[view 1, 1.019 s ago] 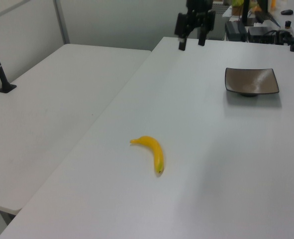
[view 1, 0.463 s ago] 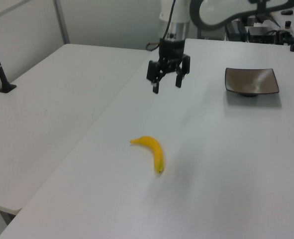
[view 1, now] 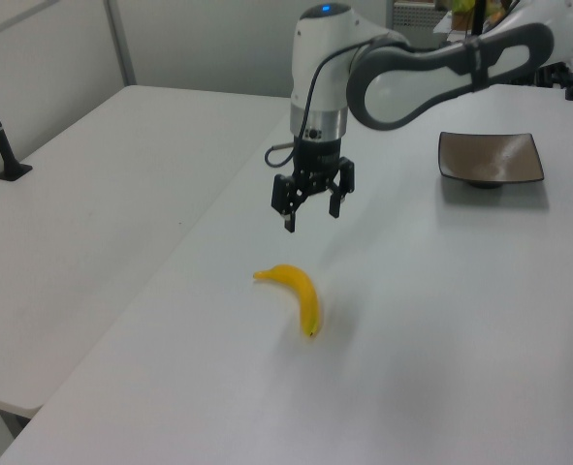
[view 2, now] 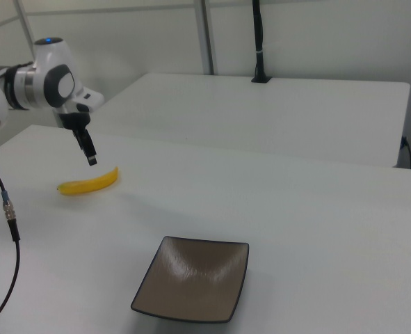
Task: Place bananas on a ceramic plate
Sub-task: 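Move the open gripper over the yellow banana and lower it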
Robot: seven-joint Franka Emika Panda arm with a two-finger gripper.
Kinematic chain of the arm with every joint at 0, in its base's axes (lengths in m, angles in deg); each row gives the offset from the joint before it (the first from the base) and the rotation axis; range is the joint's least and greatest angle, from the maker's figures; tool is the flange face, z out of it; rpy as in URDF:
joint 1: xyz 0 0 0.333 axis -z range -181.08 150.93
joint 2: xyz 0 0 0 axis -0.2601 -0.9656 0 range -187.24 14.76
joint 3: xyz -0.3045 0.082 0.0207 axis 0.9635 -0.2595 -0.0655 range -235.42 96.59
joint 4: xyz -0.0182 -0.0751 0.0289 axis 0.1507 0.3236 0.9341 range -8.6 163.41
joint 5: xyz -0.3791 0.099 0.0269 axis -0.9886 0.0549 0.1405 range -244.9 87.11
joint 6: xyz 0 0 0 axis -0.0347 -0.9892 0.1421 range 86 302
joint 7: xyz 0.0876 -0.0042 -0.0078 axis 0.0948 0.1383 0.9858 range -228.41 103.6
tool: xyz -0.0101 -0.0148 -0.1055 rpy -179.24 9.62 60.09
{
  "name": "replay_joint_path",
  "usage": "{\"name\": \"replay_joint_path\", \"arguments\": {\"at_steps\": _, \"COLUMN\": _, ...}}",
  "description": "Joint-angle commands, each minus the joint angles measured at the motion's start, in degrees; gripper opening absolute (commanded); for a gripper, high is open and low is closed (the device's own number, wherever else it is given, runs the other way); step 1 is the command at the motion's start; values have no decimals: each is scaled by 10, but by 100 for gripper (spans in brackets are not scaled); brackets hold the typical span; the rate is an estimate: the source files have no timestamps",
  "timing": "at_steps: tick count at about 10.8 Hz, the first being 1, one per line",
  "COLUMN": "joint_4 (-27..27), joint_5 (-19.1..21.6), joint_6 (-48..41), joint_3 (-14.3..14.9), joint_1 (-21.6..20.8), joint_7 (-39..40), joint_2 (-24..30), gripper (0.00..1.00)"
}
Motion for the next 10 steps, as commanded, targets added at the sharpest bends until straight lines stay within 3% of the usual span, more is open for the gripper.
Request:
{"name": "replay_joint_path", "arguments": {"at_steps": 1, "joint_4": -15, "joint_5": -14, "joint_6": 29, "joint_3": 0, "joint_1": -15, "joint_7": -26, "joint_2": -38, "gripper": 100}}
{"name": "replay_joint_path", "arguments": {"at_steps": 10, "joint_4": 15, "joint_5": -56, "joint_6": 78, "joint_3": -23, "joint_1": -14, "joint_7": -26, "joint_2": -74, "gripper": 100}}
